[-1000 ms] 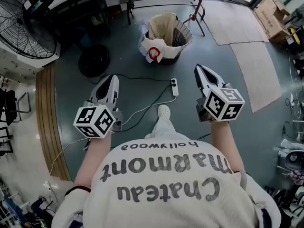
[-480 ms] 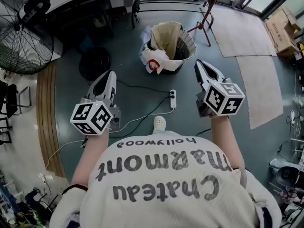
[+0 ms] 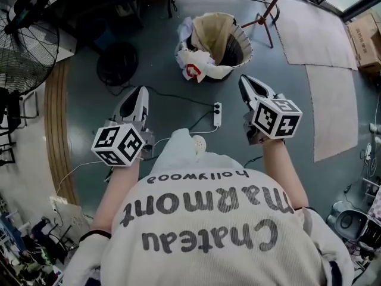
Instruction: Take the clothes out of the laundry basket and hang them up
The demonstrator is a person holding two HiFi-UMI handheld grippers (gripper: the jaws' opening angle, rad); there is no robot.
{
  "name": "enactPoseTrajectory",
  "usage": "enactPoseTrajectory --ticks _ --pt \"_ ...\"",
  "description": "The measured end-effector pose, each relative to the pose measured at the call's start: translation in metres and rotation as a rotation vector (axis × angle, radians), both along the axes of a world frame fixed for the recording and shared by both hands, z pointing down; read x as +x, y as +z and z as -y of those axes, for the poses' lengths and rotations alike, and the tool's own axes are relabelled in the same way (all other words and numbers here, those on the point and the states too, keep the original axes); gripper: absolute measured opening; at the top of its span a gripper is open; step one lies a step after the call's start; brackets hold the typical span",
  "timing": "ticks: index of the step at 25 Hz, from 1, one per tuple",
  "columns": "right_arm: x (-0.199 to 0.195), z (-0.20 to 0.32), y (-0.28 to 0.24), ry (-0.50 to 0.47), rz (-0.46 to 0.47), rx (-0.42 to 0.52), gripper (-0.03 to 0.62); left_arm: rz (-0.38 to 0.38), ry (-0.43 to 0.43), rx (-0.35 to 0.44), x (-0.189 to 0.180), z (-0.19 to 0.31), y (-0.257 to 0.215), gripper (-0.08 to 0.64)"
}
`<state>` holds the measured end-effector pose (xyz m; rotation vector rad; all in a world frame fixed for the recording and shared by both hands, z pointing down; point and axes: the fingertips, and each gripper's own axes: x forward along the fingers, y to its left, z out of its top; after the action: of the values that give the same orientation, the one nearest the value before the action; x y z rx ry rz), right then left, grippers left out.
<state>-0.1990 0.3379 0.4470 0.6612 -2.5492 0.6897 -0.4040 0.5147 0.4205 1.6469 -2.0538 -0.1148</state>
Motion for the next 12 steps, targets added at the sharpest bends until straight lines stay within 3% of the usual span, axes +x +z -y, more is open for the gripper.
enactPoseTrajectory --ticks 6,12 --pt "-0.010 0.002 0.061 0.002 -0.041 -0.139 0.028 -0.007 0.016 -0.070 -0.005 0.011 0.039 0.008" --pt "-0.032 0.008 0.107 -0.006 -0.115 -0.202 0.028 -0.035 0.022 -0.130 -0.031 0.026 0.075 0.008"
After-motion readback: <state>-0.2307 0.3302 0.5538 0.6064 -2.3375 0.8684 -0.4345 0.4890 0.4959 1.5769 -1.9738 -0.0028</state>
